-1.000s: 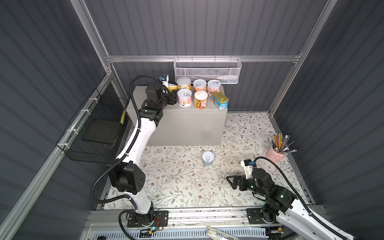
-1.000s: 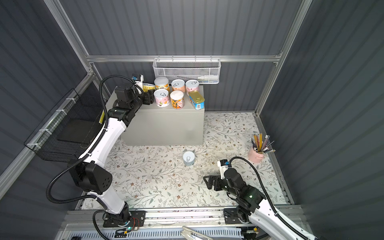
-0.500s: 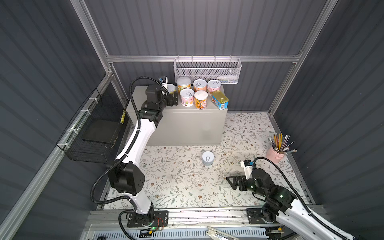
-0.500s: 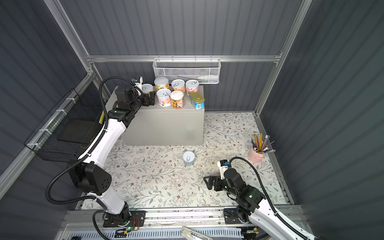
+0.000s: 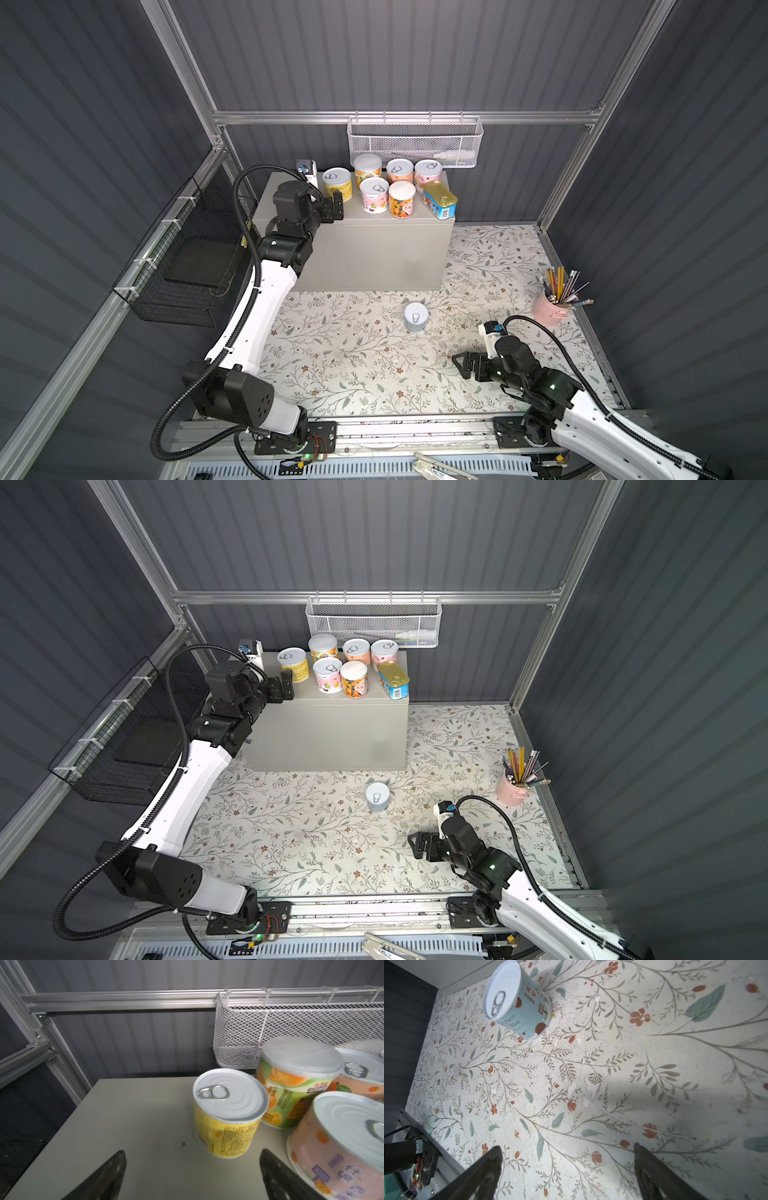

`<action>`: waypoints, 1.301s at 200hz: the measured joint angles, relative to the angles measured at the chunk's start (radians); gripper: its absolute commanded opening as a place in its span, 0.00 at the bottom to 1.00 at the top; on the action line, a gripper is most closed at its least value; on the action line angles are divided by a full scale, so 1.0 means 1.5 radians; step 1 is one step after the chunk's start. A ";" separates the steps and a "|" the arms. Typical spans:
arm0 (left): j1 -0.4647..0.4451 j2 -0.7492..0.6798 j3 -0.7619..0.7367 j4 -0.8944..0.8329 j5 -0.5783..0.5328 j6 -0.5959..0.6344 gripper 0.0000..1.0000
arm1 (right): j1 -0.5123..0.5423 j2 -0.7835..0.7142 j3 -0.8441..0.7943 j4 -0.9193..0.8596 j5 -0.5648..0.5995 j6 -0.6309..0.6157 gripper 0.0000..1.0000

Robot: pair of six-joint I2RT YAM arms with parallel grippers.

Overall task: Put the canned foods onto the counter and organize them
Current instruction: 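Open the left gripper and draw it back down from the cabinet, then reach the right gripper to the pale blue can and close around it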

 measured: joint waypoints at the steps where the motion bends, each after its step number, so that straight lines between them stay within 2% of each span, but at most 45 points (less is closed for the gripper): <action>1: 0.000 -0.002 -0.001 -0.002 -0.002 -0.003 1.00 | 0.000 0.003 0.001 0.001 0.000 0.000 0.99; 44: -0.002 -0.078 -0.037 -0.056 -0.042 -0.058 1.00 | 0.000 0.076 0.012 0.061 -0.014 0.000 0.99; 99: -0.002 -0.225 -0.142 -0.129 -0.043 -0.091 1.00 | 0.000 0.189 0.067 0.127 -0.051 0.001 0.99; 159: -0.002 -0.335 -0.251 -0.229 -0.003 -0.091 1.00 | 0.025 0.288 0.150 0.158 -0.050 0.001 0.99; 195: -0.002 -0.406 -0.333 -0.252 0.040 -0.104 1.00 | 0.045 0.361 0.209 0.164 -0.047 -0.002 0.99; 260: -0.005 -0.437 -0.416 -0.273 0.090 -0.116 1.00 | 0.079 0.517 0.351 0.127 -0.009 -0.041 0.99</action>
